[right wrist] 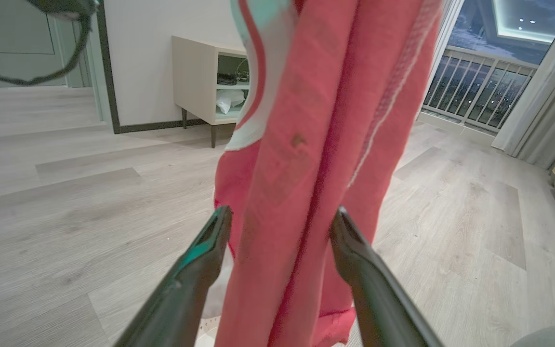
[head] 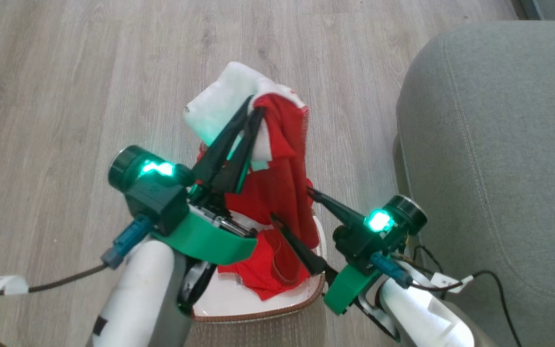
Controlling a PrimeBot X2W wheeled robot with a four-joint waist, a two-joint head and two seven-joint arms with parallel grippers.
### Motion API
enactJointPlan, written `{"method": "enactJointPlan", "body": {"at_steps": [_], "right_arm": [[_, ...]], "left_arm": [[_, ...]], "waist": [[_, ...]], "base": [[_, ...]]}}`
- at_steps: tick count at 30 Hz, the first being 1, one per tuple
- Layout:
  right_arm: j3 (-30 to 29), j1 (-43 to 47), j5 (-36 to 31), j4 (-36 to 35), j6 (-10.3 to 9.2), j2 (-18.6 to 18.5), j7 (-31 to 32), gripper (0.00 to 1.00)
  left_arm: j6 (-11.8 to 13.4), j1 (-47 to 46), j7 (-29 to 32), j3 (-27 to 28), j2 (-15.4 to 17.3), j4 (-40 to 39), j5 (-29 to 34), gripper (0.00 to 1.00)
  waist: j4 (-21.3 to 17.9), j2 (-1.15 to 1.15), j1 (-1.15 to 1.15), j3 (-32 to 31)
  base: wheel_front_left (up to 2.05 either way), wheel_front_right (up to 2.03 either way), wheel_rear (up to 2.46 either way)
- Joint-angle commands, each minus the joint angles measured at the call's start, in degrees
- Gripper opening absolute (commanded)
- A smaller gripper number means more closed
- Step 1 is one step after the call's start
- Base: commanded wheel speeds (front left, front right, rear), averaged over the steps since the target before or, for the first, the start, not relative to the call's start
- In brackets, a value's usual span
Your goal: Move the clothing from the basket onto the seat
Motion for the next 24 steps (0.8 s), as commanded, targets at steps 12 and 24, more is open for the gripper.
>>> {"method": "enactJointPlan", "body": {"at_steps": [12,24], "right_arm": [[-3.4,-3.7,-3.0,3.1,-0.01,2.4,-0.4,1.00],[-7.8,-4.7,4.3,2.8,-0.01,2.5,-0.4,0.00]], "left_arm": [[0.4,-2.3,-0.3,-4.4,0.5,-3.1,0.2,0.00],[-0.2,-1.9,-0.3,-7.3,0.5,-2.8,0.1,0.00]], "waist": [[0.7,0.00,0.00,0.0],[2.1,0.00,0.00,0.2]], "base": [[0.00,0.00,0.00],[0.00,0.00,0.00]]}}
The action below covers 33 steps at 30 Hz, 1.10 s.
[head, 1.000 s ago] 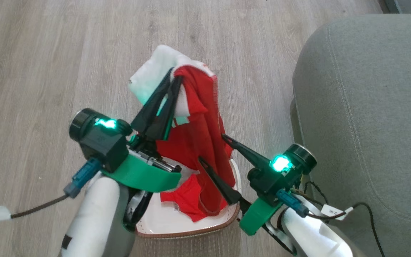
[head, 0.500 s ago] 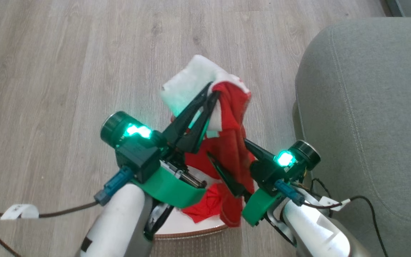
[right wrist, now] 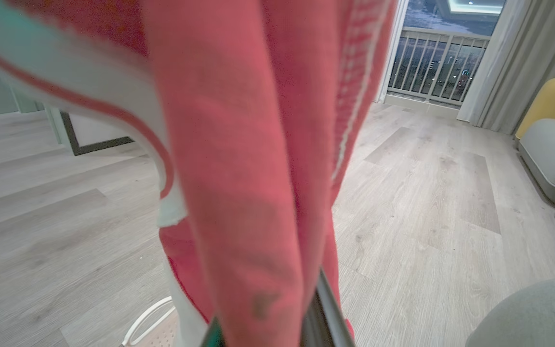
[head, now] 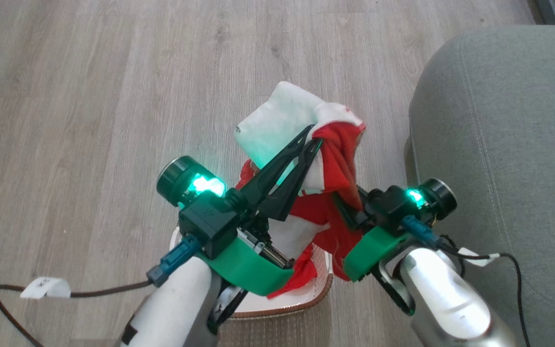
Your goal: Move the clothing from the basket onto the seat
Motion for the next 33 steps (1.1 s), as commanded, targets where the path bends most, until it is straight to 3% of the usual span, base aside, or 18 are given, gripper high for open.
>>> {"method": "enactJointPlan", "body": {"at_steps": [1,14,26,33], "right_arm": [[0.2,-2.1,0.6,-2.7,-0.01,1.0,-0.4,0.00],[-8.0,0.4,4.8,-11.5,-0.01,1.0,-0.4,0.00],[-7.6,1.5,5.9,-12.4,-0.01,1.0,-0.4,0.00],[-6.1,2.2,6.4,-10.9,-0.01,1.0,-0.4,0.00]], "left_arm": [[-0.2,-1.8,-0.3,1.6,0.4,-1.8,0.0,0.00],[-0.7,0.4,-0.3,6.2,0.4,4.2,2.0,0.00],[-1.0,2.0,-0.3,2.0,0.5,10.3,7.5,0.00],[-1.1,2.7,-0.3,-1.4,0.5,12.8,7.2,0.00]], "waist": [[0.1,0.00,0.00,0.0],[0.2,0.00,0.00,-0.6],[0.1,0.00,0.00,-0.6],[-0.1,0.00,0.00,-0.5]], "base": [[0.00,0.00,0.00],[0.00,0.00,0.00],[0.00,0.00,0.00],[0.00,0.00,0.00]]}}
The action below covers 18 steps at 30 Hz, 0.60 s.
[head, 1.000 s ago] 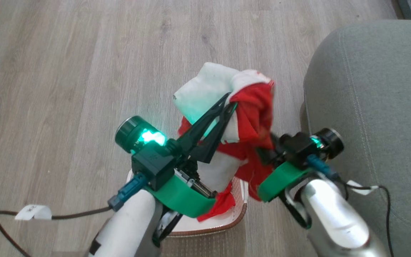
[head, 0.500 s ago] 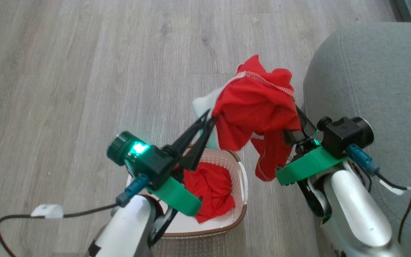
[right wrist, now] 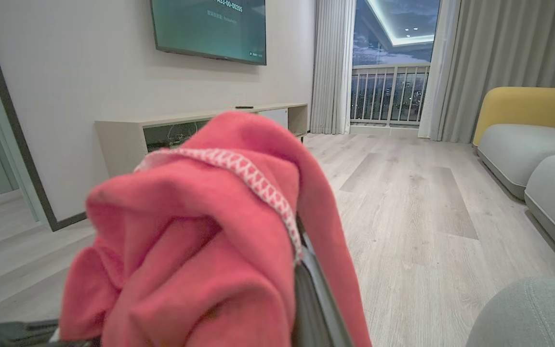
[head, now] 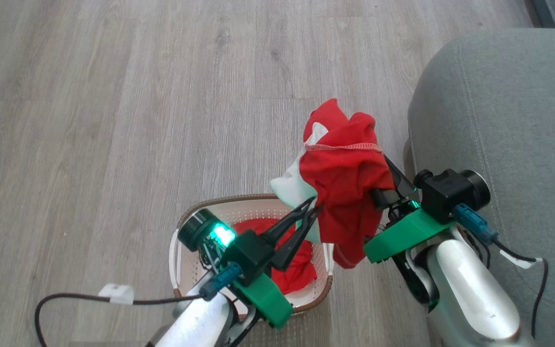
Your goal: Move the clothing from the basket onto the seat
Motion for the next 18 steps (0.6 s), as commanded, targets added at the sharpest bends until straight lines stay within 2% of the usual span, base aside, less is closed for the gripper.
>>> {"method": "enactJointPlan", "body": {"at_steps": [1,2,3,4,5,6,14,18], "right_arm": [[1.0,-0.5,0.5,-1.9,-0.01,1.0,-0.4,0.00],[1.0,-0.5,0.5,-1.9,-0.01,1.0,-0.4,0.00],[0.9,-0.4,0.5,-1.9,-0.01,1.0,-0.4,0.00],[0.7,-0.4,0.6,-2.0,-0.01,1.0,-0.4,0.00],[0.3,-0.3,0.7,-2.2,-0.01,1.0,-0.4,0.00],[0.0,-0.2,0.7,-2.4,-0.01,1.0,-0.4,0.00],[-4.9,1.4,0.2,-4.0,-0.01,1.0,-0.4,0.00],[-7.4,2.6,0.0,-4.9,-0.01,1.0,-0.4,0.00]], "left_arm": [[0.0,-1.5,-0.3,1.6,0.4,-1.6,-0.2,0.00],[0.0,-1.5,-0.3,1.7,0.4,-1.5,-0.2,0.09],[0.0,-1.4,-0.3,1.8,0.4,-1.4,-0.2,0.35],[0.0,-1.4,-0.3,2.0,0.4,-1.4,-0.2,0.54],[0.0,-1.3,-0.3,2.2,0.4,-1.4,-0.1,0.83],[0.0,-1.2,-0.3,2.4,0.4,-1.4,0.0,1.00],[0.0,0.3,-0.3,4.1,0.6,-0.8,0.3,1.00],[-0.1,1.8,-0.3,5.6,0.6,-0.6,-1.8,1.00]], "waist": [[0.0,0.00,0.00,0.0],[0.0,0.00,0.00,0.0],[0.0,0.00,0.00,0.0],[0.0,0.00,0.00,0.0],[0.0,0.00,0.00,0.0],[-0.1,0.00,0.00,0.0],[-0.3,0.00,0.00,-0.3],[-0.5,0.00,0.00,-0.4]], "base": [[0.00,0.00,0.00],[0.00,0.00,0.00],[0.00,0.00,0.00],[0.00,0.00,0.00],[0.00,0.00,0.00],[0.00,0.00,0.00],[0.00,0.00,0.00],[0.00,0.00,0.00]]}}
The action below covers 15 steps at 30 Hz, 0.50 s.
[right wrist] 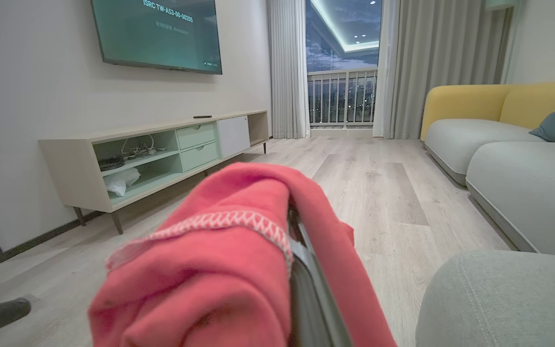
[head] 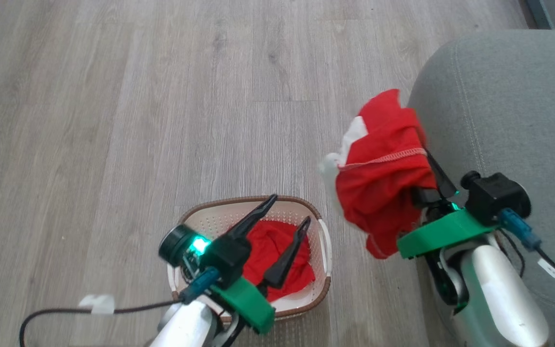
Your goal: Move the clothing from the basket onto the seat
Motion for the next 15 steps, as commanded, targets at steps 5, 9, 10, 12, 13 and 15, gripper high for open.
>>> {"method": "enactJointPlan", "body": {"at_steps": [5,9,10,12,13,15], "right_arm": [[-1.5,0.5,-0.4,-2.7,-0.01,0.9,-0.4,0.00],[-3.2,1.3,-1.0,-2.9,-0.01,0.9,-0.4,0.00],[-3.7,1.5,-1.1,-3.0,-0.01,0.9,-0.4,0.00],[-4.6,1.8,-1.3,-3.1,-0.01,0.9,-0.4,0.00],[-5.0,1.9,-1.4,-3.2,-0.01,0.9,-0.4,0.00],[-5.8,2.1,-1.7,-3.3,-0.01,0.9,-0.4,0.00]], "left_arm": [[-0.1,0.1,-0.3,3.0,0.3,-1.6,-0.8,1.00],[-0.1,1.0,-0.3,3.5,0.5,-1.8,-0.7,1.00],[-0.1,1.2,-0.3,3.6,0.6,-1.8,-0.6,1.00],[-0.1,1.6,-0.3,3.8,0.6,-1.9,-0.5,1.00],[-0.1,1.7,-0.3,3.9,0.6,-1.9,-0.4,1.00],[-0.1,2.0,-0.3,4.0,0.6,-2.0,-0.3,1.00]], "waist": [[-0.4,0.00,0.00,-0.2],[-0.7,0.00,0.00,-0.3],[-0.8,0.00,0.00,-0.4],[-0.9,0.00,0.00,-0.4],[-1.0,0.00,0.00,-0.4],[-1.2,0.00,0.00,-0.3]], "base": [[0.00,0.00,0.00],[0.00,0.00,0.00],[0.00,0.00,0.00],[0.00,0.00,0.00],[0.00,0.00,0.00],[0.00,0.00,0.00]]}}
